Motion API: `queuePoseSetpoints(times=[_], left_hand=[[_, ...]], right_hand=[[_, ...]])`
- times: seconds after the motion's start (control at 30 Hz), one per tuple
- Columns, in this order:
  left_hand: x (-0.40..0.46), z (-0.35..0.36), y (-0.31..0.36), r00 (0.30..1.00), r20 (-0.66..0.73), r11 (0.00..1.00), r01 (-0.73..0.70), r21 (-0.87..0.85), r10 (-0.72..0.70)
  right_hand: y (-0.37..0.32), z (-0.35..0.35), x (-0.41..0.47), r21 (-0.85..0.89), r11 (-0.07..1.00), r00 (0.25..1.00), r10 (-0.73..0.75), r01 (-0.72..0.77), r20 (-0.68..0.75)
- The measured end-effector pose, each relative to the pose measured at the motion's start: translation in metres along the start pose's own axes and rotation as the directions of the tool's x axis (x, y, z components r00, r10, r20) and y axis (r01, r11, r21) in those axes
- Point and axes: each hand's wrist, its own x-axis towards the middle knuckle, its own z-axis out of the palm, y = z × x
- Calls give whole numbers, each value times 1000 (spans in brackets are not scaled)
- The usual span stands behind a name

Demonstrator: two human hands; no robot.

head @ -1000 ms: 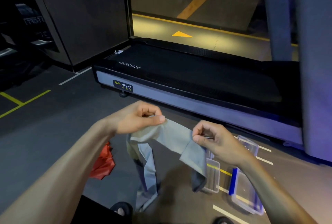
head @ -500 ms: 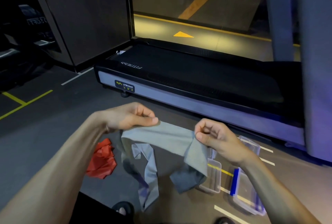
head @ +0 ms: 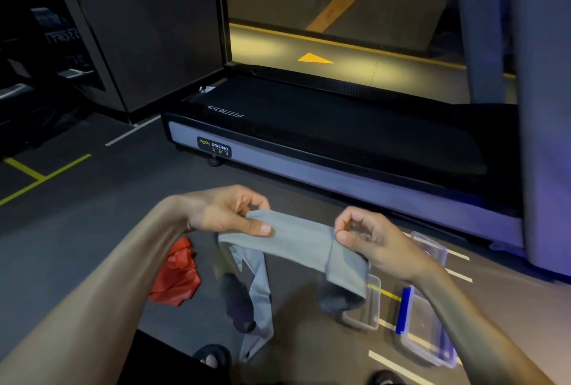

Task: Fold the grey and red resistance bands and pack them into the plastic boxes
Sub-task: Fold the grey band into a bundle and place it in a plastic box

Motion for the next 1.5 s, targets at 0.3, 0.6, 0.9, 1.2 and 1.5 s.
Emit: queuePoseSetpoints(times=[0.3,0.6,0.9,1.2,1.5], left_hand=[[-2,-5,3,998,-41,986,45,163,-39],[1,-3,-11,993,-4,954,113,277,-116],[-2,-3,-12,997,-71,996,-23,81,28],[-5,-4,-12,984,-142,993,-112,-23,108],[-9,-3,-2,997,-44,997,-56,56,58]], right_hand=[[6,8,3,-132,991,998,-11,3,-59],[-1,12,2,-200,980,998,-11,0,-54],[-1,3,1,-156,987,997,-32,22,-63],[-4,-5,-2,-111,993,998,-37,31,-44],[2,-8,-5,-98,994,998,-49,46,-28]])
